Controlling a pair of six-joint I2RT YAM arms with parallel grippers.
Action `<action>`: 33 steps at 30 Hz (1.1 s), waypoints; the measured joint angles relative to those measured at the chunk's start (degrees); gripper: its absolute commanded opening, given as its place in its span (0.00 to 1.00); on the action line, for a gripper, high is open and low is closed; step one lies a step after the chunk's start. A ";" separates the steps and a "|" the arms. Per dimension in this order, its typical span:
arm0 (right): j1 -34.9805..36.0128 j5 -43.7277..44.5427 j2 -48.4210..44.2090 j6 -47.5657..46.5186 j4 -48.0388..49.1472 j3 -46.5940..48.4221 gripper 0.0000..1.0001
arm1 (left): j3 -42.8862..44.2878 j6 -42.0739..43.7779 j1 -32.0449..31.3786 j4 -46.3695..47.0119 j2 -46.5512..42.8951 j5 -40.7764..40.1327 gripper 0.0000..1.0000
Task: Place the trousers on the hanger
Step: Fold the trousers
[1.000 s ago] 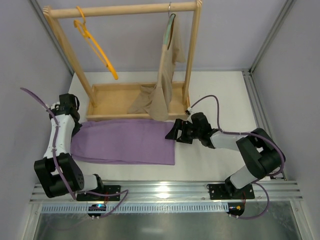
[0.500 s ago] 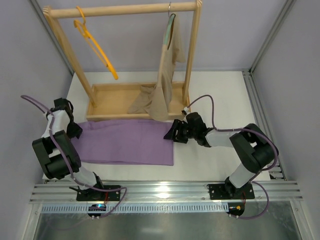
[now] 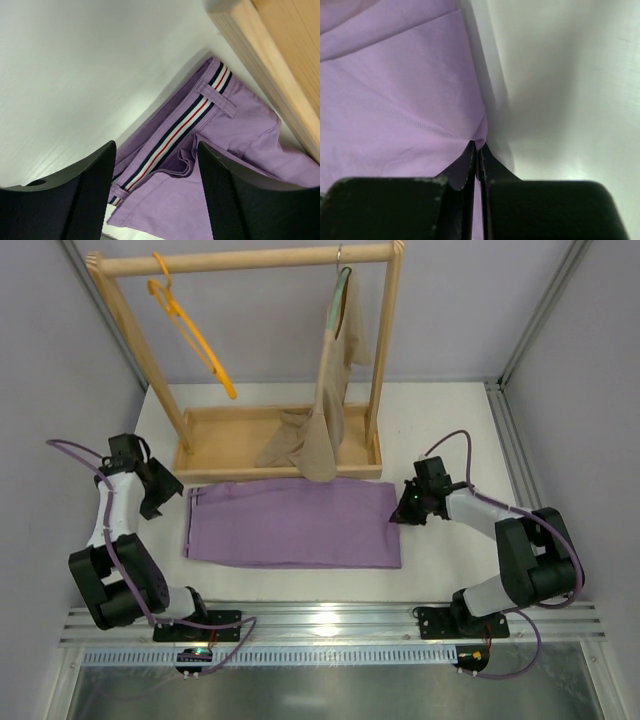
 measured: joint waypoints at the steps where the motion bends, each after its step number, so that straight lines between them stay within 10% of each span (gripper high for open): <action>1: -1.49 1.03 -0.96 -0.81 -2.29 -0.02 0.04 | -0.31 0.00 -0.44 0.42 0.07 1.81 0.68; 12: -9.55 12.41 2.25 -13.92 -24.81 11.21 0.04 | -6.05 -1.33 -10.75 6.47 1.09 21.68 0.71; 33: -10.67 15.19 3.50 -18.58 -26.95 12.22 0.06 | -11.89 -13.57 -15.28 23.54 7.58 36.89 0.64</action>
